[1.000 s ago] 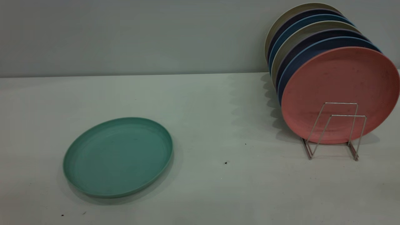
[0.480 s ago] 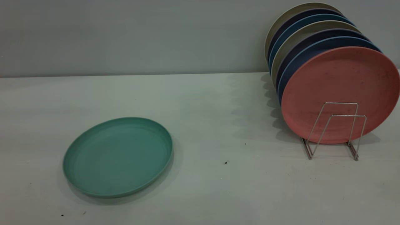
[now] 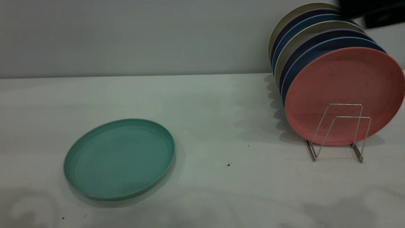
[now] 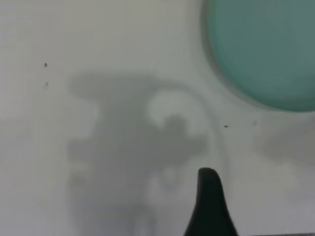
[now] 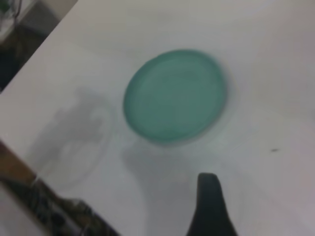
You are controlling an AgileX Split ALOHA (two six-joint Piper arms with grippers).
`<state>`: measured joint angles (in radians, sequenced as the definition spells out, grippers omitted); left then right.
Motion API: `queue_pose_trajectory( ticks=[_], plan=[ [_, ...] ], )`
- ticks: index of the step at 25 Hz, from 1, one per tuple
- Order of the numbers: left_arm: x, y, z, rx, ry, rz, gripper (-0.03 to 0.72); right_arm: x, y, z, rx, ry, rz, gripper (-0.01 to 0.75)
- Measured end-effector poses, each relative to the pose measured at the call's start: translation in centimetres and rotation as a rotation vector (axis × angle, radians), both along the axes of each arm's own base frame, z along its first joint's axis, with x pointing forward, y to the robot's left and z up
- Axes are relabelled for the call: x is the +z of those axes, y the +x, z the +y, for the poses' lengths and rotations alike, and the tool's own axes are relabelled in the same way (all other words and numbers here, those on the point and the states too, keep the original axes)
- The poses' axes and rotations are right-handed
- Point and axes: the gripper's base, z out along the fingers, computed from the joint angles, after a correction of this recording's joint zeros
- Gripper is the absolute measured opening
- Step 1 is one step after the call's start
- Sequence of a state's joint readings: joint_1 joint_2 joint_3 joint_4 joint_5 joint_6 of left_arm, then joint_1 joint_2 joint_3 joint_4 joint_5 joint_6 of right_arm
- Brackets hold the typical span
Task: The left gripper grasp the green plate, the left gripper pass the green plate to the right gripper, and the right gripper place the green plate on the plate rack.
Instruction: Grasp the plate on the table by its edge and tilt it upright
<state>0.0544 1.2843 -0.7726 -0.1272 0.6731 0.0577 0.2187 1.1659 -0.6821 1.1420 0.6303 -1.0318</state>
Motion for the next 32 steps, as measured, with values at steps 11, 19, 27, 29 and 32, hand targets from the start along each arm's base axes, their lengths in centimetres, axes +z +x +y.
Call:
queue_pose_trajectory(
  ticks=[11, 19, 27, 29, 32],
  plan=[
    [-9.8, 8.6, 0.6, -0.05, 0.013, 0.2, 0.563, -2.9, 1.5, 6.4, 0.103, -0.025, 0.075, 0.563],
    [-15.1, 12.7, 0.1, -0.107, -0.052, 0.236, 0.563, -3.0, 1.6, 6.4, 0.09, -0.017, 0.082, 0.563],
    [-19.6, 13.4, -0.7, -0.102, -0.106, 0.223, 0.554, -2.8, 1.8, 6.4, 0.054, 0.02, 0.096, 0.563],
    [-20.4, 13.5, -1.1, -0.104, -0.121, 0.216, 0.533, -2.8, 1.8, 6.4, 0.05, 0.021, 0.095, 0.563],
    [-20.8, 13.7, -1.4, -0.107, -0.156, 0.205, 0.49, -2.8, 1.9, 6.4, 0.045, 0.023, 0.094, 0.563]
  ],
)
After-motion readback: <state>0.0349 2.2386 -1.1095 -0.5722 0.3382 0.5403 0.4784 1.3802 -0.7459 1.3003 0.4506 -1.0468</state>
